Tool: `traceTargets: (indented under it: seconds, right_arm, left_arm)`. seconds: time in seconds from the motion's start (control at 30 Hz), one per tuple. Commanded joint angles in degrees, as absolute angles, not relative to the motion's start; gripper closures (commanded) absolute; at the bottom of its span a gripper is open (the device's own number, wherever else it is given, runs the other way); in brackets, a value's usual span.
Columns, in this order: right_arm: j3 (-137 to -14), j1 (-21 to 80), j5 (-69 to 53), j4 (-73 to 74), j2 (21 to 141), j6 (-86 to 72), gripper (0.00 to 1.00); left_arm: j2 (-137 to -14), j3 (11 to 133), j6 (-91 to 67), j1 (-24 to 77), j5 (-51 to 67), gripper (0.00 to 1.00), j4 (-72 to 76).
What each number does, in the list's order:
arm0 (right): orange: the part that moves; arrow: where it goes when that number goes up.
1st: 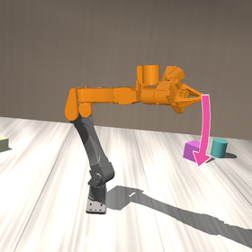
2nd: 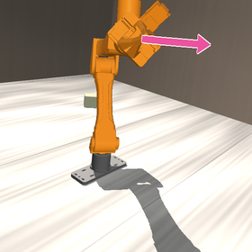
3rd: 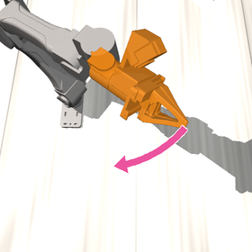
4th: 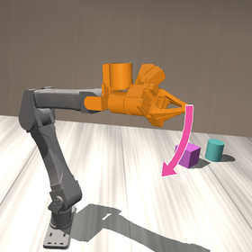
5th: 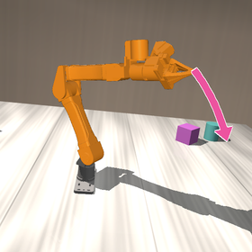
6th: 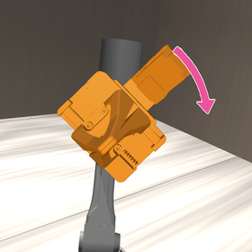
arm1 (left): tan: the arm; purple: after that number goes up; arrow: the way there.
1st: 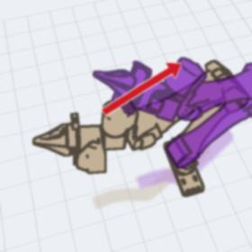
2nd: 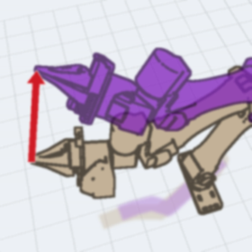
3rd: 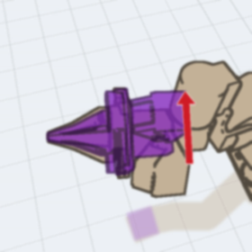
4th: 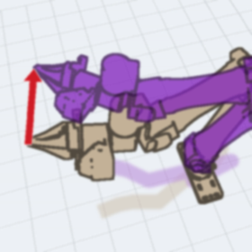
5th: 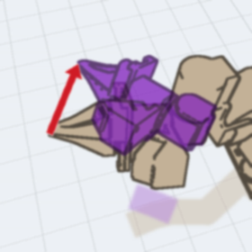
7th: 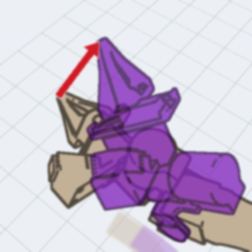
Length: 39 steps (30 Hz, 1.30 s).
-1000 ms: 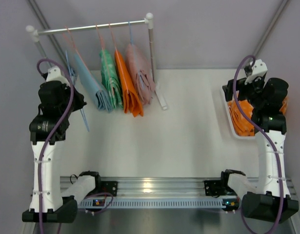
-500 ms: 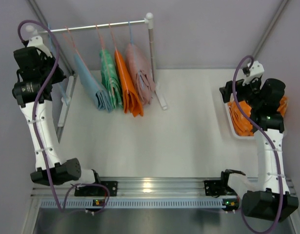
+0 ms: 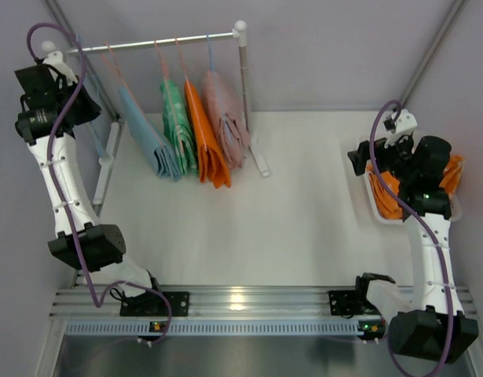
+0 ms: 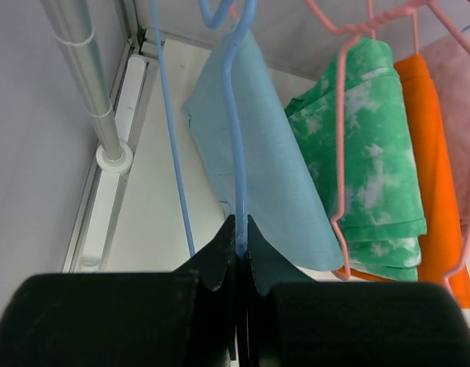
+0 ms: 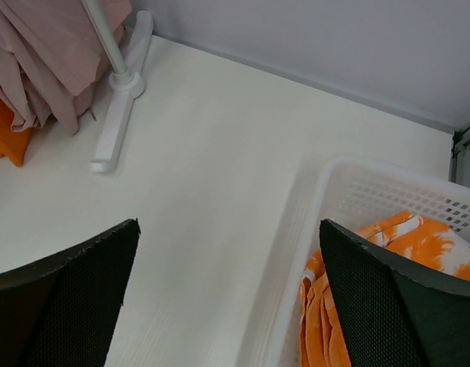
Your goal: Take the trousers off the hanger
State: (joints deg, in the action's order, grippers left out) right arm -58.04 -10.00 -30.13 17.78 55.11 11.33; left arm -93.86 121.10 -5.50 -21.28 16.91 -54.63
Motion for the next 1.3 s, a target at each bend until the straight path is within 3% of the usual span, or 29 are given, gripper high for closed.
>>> traceTargets:
  seconds: [0.0, 0.47, 0.6, 0.77, 0.87, 1.0, 1.27]
  right_arm:
    - [-57.5, -9.2, -32.2, 12.3, 53.5, 11.3, 0.01]
    - [-56.5, -9.2, -32.3, 11.8, 53.4, 10.7, 0.00]
    - [-56.9, -9.2, -32.3, 12.4, 53.4, 10.5, 0.01]
    - [-57.0, -9.2, -32.4, 13.4, 52.6, 10.2, 0.01]
    - [-57.0, -9.2, -32.4, 14.6, 51.8, 10.2, 0.00]
    - [-56.3, -9.2, -32.3, 16.3, 50.4, 10.3, 0.00]
    - [-55.5, -9.2, -32.6, 18.4, 48.2, 10.4, 0.01]
  left_arm:
    - [-94.1, 122.0, -8.7, -22.8, 16.4, 1.00, -50.6]
    - [-93.9, 115.8, -12.5, -25.7, 11.9, 0.98, -48.2]
    - [-91.3, 112.0, -12.0, -25.8, 15.1, 0.77, -46.2]
    - [-86.1, 109.7, -10.2, -25.8, 17.5, 0.40, -45.6]
    - [-82.1, 108.3, -9.4, -25.8, 17.6, 0.27, -47.1]
    - [-75.8, 105.5, -9.1, -25.9, 18.5, 0.18, -47.4]
    - [-67.9, 104.4, -7.0, -25.9, 22.6, 0.17, -46.4]
